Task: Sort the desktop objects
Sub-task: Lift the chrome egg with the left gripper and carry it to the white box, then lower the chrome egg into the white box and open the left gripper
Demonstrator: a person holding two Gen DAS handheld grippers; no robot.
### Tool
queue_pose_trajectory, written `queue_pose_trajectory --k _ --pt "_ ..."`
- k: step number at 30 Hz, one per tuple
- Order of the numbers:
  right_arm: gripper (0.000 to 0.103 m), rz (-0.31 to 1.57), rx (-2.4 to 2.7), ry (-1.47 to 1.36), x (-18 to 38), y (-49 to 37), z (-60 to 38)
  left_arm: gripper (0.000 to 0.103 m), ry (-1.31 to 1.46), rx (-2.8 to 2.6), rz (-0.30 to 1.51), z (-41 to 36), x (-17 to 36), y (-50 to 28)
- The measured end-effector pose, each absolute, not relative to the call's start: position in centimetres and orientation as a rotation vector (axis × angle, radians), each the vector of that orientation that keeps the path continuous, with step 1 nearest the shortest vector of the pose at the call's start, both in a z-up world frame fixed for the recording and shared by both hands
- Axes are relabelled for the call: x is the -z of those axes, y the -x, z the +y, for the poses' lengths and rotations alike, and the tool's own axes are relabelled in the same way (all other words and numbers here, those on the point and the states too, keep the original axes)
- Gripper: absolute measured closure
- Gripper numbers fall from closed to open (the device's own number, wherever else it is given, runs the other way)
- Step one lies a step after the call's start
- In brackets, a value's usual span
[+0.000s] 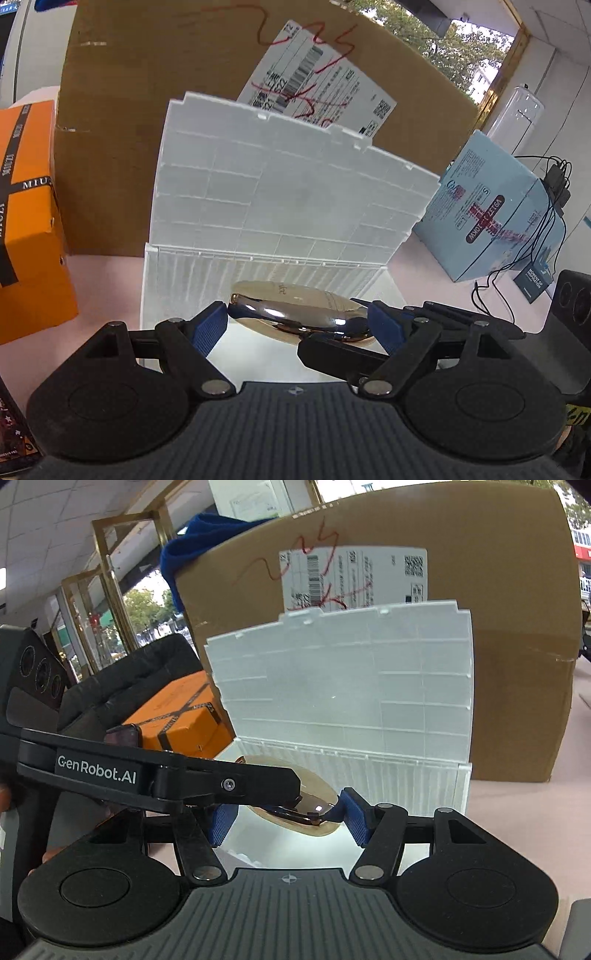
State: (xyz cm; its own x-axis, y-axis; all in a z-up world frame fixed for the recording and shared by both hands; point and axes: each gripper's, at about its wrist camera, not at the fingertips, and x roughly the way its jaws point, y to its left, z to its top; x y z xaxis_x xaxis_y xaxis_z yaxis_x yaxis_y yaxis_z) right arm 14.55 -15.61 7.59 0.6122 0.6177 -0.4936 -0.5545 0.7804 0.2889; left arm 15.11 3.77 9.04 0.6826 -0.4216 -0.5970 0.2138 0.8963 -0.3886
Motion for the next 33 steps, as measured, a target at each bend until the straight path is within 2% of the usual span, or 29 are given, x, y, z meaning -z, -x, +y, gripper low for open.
queue_pose_trajectory --k 11,15,29,33 --pt "0.047 0.741 -0.648 -0.074 -6.3 -16.3 -13.7 0.024 0.156 0.275 0.775 1.5 -8.0 -16.3" --pt "0.06 0.841 -0.696 -0.152 -5.9 -18.1 -13.7 0.023 0.159 0.251 0.769 1.5 -8.0 -16.6" --pt "0.06 0.893 -0.656 -0.113 -5.6 -19.3 -13.1 0.021 0.148 0.214 0.753 2.1 -8.1 -16.7" --pt "0.058 0.853 -0.644 -0.108 -5.7 -18.8 -13.3 0.018 0.159 0.226 0.751 2.1 -8.1 -16.6"
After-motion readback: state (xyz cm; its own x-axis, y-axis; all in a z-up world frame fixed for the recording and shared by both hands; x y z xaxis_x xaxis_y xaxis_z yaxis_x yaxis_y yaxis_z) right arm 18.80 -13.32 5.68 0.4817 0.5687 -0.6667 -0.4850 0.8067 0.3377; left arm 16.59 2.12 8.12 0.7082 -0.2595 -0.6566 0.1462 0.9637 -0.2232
